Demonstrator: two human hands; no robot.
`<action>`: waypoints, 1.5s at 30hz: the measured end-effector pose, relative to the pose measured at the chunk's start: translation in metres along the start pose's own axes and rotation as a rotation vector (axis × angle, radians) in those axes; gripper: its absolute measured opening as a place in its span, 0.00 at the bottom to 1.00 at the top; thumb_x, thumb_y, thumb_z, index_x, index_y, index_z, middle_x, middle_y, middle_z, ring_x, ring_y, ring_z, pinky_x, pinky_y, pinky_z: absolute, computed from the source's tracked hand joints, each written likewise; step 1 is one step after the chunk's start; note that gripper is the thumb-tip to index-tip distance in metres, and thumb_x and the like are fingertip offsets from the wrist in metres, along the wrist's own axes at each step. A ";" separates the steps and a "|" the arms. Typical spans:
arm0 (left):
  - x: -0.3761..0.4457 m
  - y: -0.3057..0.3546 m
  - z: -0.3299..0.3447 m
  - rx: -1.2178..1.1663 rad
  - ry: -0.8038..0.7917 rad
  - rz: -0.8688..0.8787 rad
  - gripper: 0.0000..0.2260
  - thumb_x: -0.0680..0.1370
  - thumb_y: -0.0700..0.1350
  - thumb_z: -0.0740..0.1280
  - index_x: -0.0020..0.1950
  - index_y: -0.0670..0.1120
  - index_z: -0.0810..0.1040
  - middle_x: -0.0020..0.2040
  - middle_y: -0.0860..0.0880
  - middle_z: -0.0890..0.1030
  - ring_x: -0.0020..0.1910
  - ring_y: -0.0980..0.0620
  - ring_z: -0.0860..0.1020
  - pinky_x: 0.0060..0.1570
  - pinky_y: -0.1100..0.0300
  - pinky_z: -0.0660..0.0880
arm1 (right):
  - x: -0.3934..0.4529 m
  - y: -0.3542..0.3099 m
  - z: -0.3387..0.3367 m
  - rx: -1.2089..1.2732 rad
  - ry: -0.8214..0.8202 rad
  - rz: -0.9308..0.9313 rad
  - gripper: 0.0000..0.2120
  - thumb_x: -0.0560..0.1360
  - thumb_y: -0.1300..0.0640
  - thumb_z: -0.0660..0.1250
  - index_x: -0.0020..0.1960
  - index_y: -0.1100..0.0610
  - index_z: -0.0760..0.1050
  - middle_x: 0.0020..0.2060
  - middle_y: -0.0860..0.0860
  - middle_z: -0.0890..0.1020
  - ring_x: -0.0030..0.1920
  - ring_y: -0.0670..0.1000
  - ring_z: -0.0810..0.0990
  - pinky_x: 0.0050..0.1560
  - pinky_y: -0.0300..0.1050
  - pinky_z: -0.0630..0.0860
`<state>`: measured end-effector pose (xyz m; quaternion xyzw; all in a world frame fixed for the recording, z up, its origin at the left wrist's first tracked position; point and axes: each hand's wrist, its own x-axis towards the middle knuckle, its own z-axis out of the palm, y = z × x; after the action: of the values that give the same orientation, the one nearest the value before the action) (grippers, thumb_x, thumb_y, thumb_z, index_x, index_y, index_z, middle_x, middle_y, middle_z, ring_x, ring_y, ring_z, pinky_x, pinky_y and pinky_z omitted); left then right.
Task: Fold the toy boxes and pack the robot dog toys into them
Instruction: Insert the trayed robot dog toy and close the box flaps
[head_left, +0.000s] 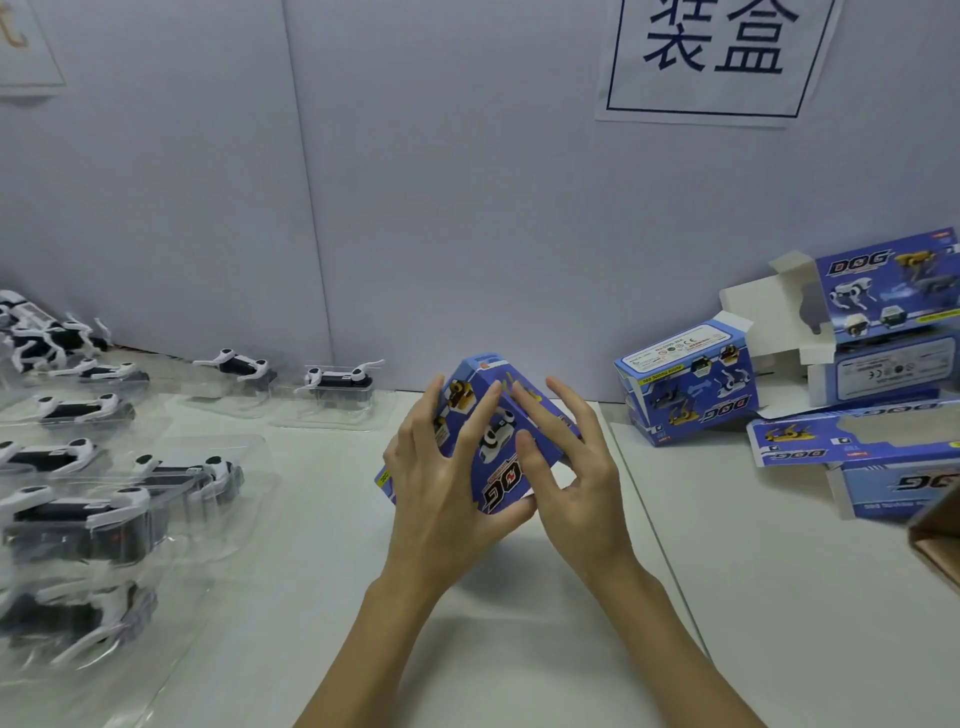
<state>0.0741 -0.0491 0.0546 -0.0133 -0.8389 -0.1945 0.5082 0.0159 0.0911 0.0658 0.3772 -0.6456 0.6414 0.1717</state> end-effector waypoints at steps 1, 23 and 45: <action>-0.001 0.000 0.001 -0.013 -0.039 -0.019 0.48 0.69 0.70 0.73 0.83 0.60 0.54 0.83 0.43 0.55 0.81 0.43 0.59 0.69 0.33 0.67 | 0.001 0.001 0.000 0.024 0.031 0.020 0.21 0.82 0.52 0.67 0.74 0.46 0.75 0.76 0.45 0.70 0.75 0.53 0.72 0.52 0.49 0.86; 0.013 -0.033 -0.011 -1.029 0.154 -1.086 0.32 0.70 0.68 0.72 0.59 0.42 0.81 0.51 0.44 0.88 0.47 0.46 0.87 0.46 0.54 0.82 | 0.008 0.007 -0.017 -0.312 -0.175 -0.024 0.47 0.74 0.38 0.73 0.84 0.48 0.54 0.78 0.47 0.67 0.77 0.50 0.66 0.73 0.59 0.72; 0.007 -0.038 -0.002 -1.112 -0.241 -0.892 0.24 0.68 0.54 0.82 0.61 0.49 0.85 0.59 0.42 0.86 0.52 0.45 0.86 0.45 0.56 0.83 | 0.025 0.008 -0.080 -0.135 -0.259 0.644 0.32 0.70 0.33 0.71 0.67 0.51 0.77 0.50 0.52 0.86 0.47 0.50 0.86 0.43 0.47 0.84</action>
<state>0.0641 -0.0863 0.0494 0.0526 -0.5916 -0.7786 0.2026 -0.0274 0.1603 0.0876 0.2201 -0.7888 0.5654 -0.0980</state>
